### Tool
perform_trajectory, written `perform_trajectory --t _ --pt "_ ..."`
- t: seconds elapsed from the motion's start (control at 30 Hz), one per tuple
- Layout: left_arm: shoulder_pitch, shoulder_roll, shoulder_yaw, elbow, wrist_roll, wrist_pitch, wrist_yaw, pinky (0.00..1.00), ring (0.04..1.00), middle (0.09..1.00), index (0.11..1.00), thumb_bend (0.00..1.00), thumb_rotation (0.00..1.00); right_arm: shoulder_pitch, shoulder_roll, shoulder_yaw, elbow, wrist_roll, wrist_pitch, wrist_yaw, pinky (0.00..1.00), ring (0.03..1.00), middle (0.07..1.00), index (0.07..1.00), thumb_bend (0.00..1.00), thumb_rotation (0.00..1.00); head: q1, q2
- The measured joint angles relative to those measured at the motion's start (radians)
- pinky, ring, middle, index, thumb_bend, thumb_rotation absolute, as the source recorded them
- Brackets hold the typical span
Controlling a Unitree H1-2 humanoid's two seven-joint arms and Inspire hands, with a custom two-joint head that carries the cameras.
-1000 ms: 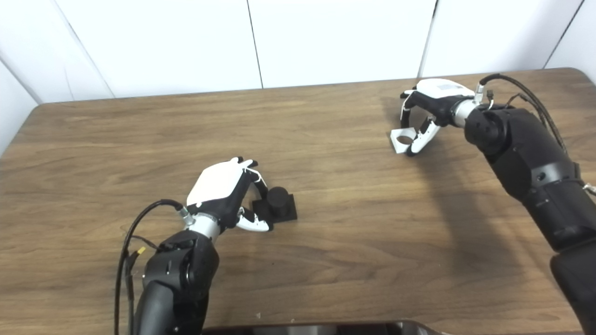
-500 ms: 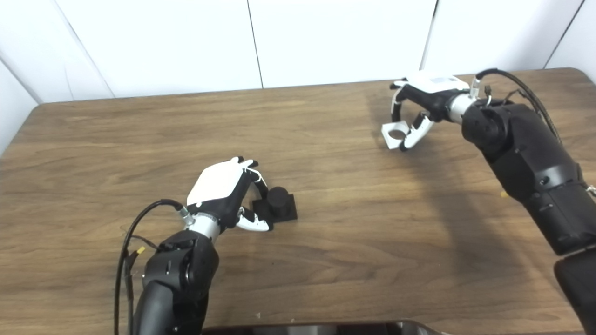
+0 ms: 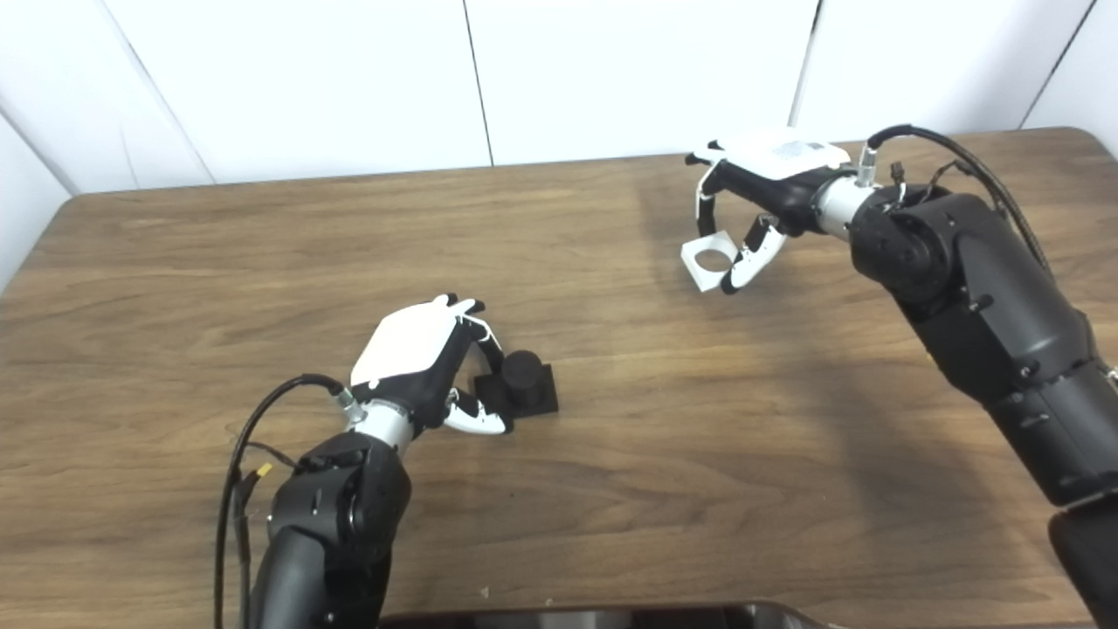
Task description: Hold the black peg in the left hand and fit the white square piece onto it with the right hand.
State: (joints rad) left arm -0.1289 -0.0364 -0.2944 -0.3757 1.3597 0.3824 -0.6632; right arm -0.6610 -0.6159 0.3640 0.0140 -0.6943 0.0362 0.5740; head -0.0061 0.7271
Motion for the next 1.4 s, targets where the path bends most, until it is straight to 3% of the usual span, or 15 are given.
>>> perform_trajectory --t 0.57,1.03,1.4 --pt "-0.008 -0.006 -0.001 0.013 -0.007 0.001 0.004 1.0 1.0 0.942 0.488 0.52 0.06 0.016 0.051 0.0 -0.284 0.039 0.035 0.172 1.0 1.0 0.959 0.493 0.52 0.15 0.005 0.002" --pt "-0.01 -0.006 -0.003 0.016 -0.008 0.002 0.01 1.0 1.0 0.943 0.488 0.53 0.06 0.01 0.125 0.021 -0.359 0.04 0.068 0.273 1.0 1.0 0.959 0.493 0.53 0.15 0.003 0.003" --pt "-0.01 -0.009 -0.005 0.016 -0.006 0.011 0.008 1.0 1.0 0.944 0.488 0.52 0.06 0.006 0.17 0.045 -0.359 0.038 0.061 0.288 1.0 1.0 0.953 0.493 0.53 0.15 0.003 0.008"
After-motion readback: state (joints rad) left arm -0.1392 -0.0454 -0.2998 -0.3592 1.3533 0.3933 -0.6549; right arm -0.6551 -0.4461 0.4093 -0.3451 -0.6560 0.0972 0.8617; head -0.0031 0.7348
